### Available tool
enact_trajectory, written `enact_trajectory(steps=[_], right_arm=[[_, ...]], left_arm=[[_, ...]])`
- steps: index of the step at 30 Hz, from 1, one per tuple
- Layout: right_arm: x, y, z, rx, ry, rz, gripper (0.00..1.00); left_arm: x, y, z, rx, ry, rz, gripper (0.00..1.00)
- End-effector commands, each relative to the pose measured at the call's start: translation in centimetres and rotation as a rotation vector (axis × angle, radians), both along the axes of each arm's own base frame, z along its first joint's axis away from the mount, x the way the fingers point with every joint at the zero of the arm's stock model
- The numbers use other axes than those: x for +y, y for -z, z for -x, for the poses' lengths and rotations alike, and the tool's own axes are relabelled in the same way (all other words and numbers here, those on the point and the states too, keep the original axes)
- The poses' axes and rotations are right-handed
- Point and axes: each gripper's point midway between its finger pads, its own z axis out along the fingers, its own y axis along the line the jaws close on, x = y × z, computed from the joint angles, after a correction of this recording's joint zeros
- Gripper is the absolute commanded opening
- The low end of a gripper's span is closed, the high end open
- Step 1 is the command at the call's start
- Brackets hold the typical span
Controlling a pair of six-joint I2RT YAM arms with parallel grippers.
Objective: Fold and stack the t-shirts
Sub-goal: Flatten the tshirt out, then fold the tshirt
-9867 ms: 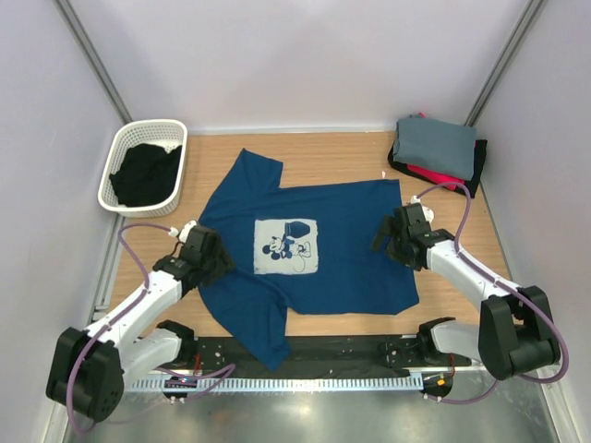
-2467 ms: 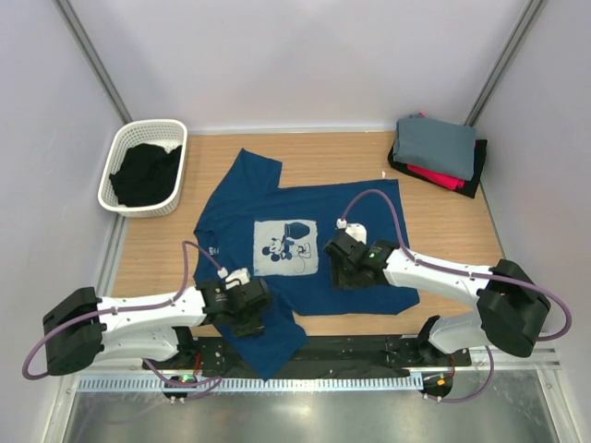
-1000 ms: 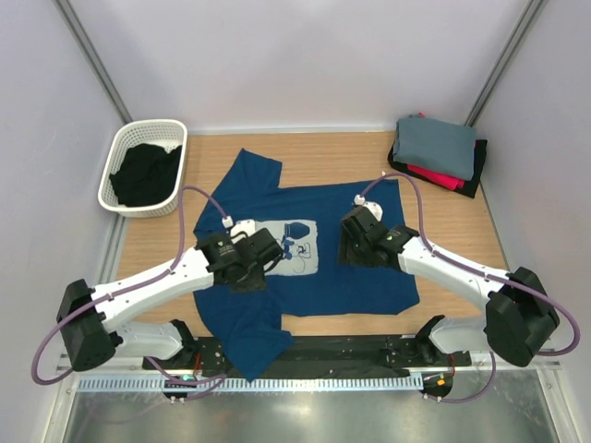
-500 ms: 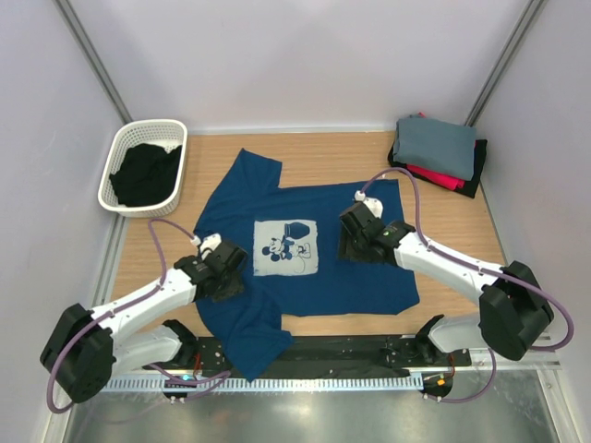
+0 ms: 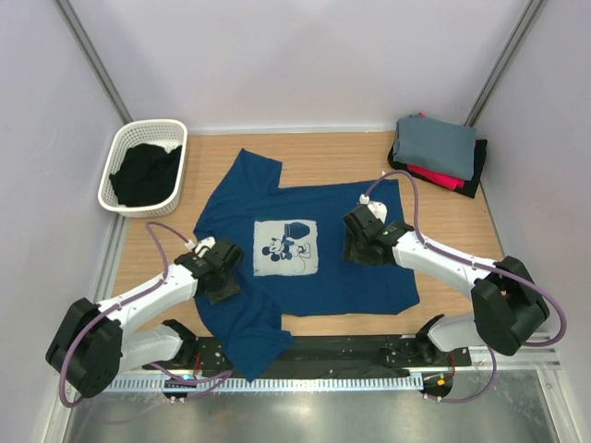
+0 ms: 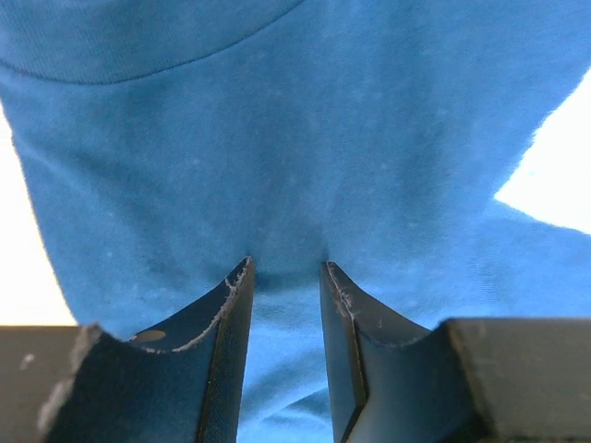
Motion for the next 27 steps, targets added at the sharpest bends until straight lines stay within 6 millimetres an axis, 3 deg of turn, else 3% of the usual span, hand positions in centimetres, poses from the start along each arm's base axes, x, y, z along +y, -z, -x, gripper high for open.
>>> enact_trajectory(steps=[1, 3, 4, 7, 11, 14, 17, 21, 22, 24, 25, 27], right_arm=[[-1.1, 0.3, -0.1, -0.014, 0.042, 0.016, 0.59], [-1.6, 0.6, 0.0, -0.013, 0.055, 0.024, 0.59], [-1.8, 0.5, 0.0, -0.019, 0.061, 0.026, 0.59], [-2.4, 0.3, -0.1, -0.026, 0.074, 0.027, 0.59], [-3.4, -0.2, -0.5, -0.047, 0.093, 0.026, 0.61], [-3.8, -0.2, -0.9, -0.049, 0.094, 0.031, 0.62], [-3.8, -1.0, -2.3, -0.071, 0.094, 0.034, 0.62], [-3.4, -3.1, -5.3, -0.132, 0.118, -0.001, 0.63], [-4.0, -3.1, -6.4, -0.129, 0.138, -0.003, 0.62], [-3.9, -5.0, -8.7, -0.163, 0.157, -0.04, 0.63], [-5.1, -5.1, -9.9, -0.16, 0.194, -0.04, 0.63], [-5.8, -7.1, -12.4, -0.201, 0.222, -0.072, 0.63]], left_arm=[[2.2, 0.1, 2.8, 0.14, -0.026, -0.102, 0.38], [3.2, 0.2, 3.5, 0.159, -0.017, -0.164, 0.44], [2.3, 0.5, 3.9, 0.185, 0.003, -0.117, 0.42], [2.3, 0.7, 4.5, 0.229, 0.006, -0.121, 0.43], [3.0, 0.6, 4.3, 0.237, -0.016, -0.168, 0.46], [2.4, 0.5, 3.6, 0.216, 0.026, -0.145, 0.45], [0.4, -1.5, 0.3, 0.086, 0.117, -0.082, 0.45], [-1.6, -7.2, -6.2, -0.183, 0.154, -0.068, 0.51], [-2.4, -10.0, -8.3, -0.269, 0.147, -0.047, 0.59], [-3.0, -12.7, -11.5, -0.383, 0.152, -0.042, 0.68], [-3.0, -14.4, -13.7, -0.43, 0.129, -0.038, 0.74], [-2.6, -15.9, -16.5, -0.48, 0.125, -0.051, 0.79]])
